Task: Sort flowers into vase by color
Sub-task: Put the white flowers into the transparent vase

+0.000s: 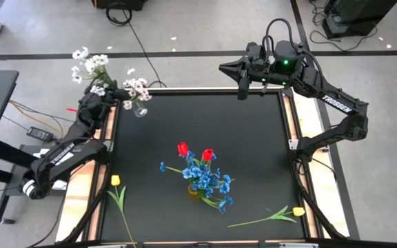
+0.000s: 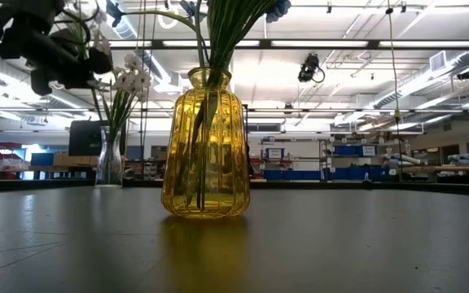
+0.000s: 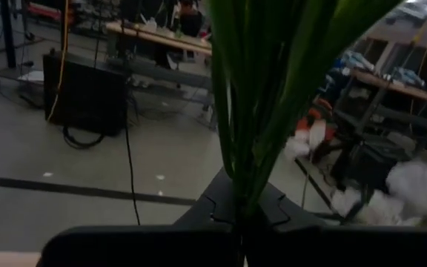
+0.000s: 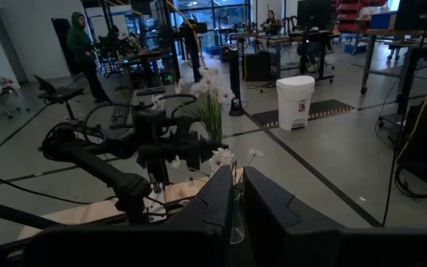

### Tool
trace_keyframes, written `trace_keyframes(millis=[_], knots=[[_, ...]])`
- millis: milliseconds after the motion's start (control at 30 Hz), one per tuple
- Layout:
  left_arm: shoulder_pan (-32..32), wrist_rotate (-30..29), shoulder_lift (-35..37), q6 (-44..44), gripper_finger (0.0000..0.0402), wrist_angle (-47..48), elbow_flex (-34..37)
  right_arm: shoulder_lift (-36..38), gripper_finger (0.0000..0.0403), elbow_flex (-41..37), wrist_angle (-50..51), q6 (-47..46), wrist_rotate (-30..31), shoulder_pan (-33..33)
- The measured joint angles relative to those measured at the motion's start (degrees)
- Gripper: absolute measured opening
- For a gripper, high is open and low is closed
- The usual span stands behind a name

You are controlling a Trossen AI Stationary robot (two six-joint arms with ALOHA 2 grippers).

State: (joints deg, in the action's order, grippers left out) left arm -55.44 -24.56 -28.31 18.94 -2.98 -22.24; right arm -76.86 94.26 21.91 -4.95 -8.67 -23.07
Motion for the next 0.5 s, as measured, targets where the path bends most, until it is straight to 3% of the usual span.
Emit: trace_keyframes(millis=[500], knots=[[0.0, 4.81, -4.94, -1.01, 0.0094, -4.31, 1.4, 0.0, 0.0043, 0.0, -0.01, 0.0, 0.0, 0.0]])
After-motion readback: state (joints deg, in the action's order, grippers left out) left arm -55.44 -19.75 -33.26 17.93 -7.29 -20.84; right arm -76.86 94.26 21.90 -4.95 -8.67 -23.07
